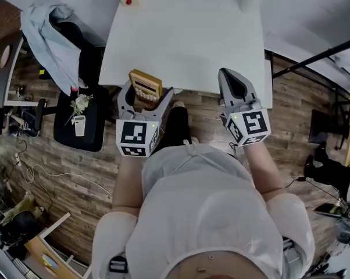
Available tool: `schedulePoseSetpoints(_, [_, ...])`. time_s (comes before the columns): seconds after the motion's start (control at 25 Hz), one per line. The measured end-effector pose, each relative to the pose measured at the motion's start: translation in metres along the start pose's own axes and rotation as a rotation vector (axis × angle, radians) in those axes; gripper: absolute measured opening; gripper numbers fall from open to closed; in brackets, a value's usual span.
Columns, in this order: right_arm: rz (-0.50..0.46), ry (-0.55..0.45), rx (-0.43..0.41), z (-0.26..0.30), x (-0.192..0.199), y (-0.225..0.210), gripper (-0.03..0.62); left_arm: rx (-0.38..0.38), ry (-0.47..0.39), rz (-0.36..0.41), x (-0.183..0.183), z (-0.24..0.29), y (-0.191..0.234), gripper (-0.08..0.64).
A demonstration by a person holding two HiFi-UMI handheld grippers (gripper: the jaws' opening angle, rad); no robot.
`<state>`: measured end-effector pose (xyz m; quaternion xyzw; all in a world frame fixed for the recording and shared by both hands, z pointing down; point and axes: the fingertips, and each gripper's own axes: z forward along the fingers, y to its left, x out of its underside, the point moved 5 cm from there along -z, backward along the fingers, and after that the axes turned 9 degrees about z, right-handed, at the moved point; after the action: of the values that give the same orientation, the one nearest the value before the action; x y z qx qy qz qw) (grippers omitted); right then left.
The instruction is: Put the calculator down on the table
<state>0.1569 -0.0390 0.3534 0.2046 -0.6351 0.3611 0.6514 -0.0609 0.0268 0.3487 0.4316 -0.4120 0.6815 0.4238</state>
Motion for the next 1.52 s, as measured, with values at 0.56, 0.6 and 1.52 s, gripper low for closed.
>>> schedulePoseSetpoints(0.56, [0.019,0.138,0.078,0.151,0.018,-0.052,0.005,0.151,0.158,0.020,0.057,0.165,0.084,0.416])
schedulePoseSetpoints(0.6, [0.019,0.150,0.084,0.162,0.023,-0.057,0.005,0.164,0.175,0.013,0.065,0.176,0.089,0.416])
schedulePoseSetpoints(1.52, [0.035,0.319,0.153,0.255,0.106,-0.114,0.006,0.422,0.596,0.042,0.180,0.320,0.094,0.416])
